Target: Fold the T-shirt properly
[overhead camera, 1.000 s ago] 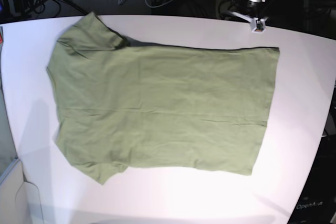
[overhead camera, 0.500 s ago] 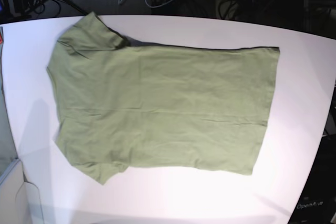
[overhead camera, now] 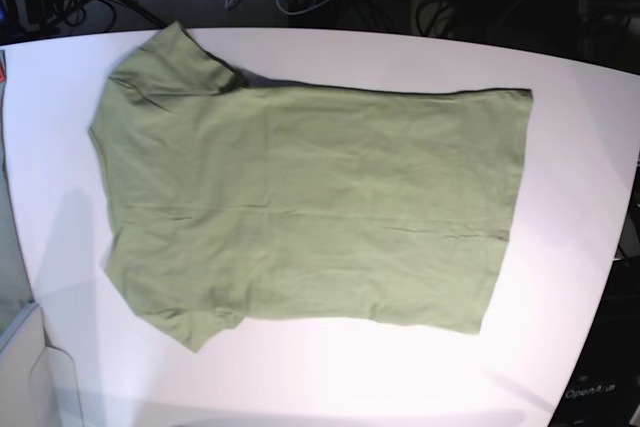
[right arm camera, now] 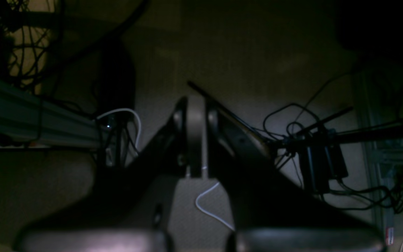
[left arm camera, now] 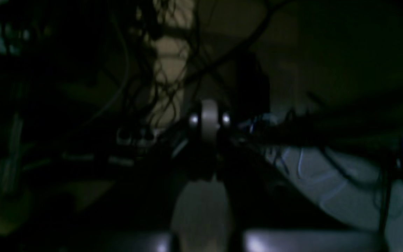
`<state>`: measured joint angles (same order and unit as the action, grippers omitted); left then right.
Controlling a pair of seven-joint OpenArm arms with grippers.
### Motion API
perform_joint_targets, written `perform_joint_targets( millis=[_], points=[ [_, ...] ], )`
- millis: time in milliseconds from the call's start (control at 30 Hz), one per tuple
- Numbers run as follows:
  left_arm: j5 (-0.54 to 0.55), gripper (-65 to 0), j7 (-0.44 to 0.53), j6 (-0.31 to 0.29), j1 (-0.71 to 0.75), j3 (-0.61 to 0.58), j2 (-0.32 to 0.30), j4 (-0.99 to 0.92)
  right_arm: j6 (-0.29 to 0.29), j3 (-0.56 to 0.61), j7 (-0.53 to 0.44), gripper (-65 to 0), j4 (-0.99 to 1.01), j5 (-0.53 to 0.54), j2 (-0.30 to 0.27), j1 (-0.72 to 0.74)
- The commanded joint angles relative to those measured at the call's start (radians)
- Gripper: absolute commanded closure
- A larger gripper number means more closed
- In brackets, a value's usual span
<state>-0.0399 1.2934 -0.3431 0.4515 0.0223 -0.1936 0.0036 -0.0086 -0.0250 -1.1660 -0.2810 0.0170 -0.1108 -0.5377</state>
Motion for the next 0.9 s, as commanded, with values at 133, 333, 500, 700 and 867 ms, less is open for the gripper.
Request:
perform_joint_targets(
  millis=[133,333,500,700,867],
  points=[
    [0.051,-0.6,0.027,-0.006,0.115,0.049,-0.007,0.138,0.003,0.000,-0.027,0.0,0.001,0.007,-0.007,-0.020],
    [0.084,-0.6,0.022,-0.012,0.258,0.094,0.013,0.381,0.003,0.003,-0.027,0.0,0.001,0.007,-0.005,-0.020],
    [0.084,-0.6,-0.004,-0.007,0.366,0.152,0.039,0.619,0.003,0.003,-0.022,0.0,0.001,0.007,-0.005,-0.020],
    [0.085,-0.6,-0.289,-0.015,0.465,0.252,0.059,0.985,0.003,0.004,0.010,0.0,0.001,0.007,-0.005,-0.019],
    [0.085,-0.6,-0.544,-0.017,0.527,0.285,0.084,1.324,0.003,0.004,0.010,0.0,0.001,0.007,-0.005,-0.019]
  ],
)
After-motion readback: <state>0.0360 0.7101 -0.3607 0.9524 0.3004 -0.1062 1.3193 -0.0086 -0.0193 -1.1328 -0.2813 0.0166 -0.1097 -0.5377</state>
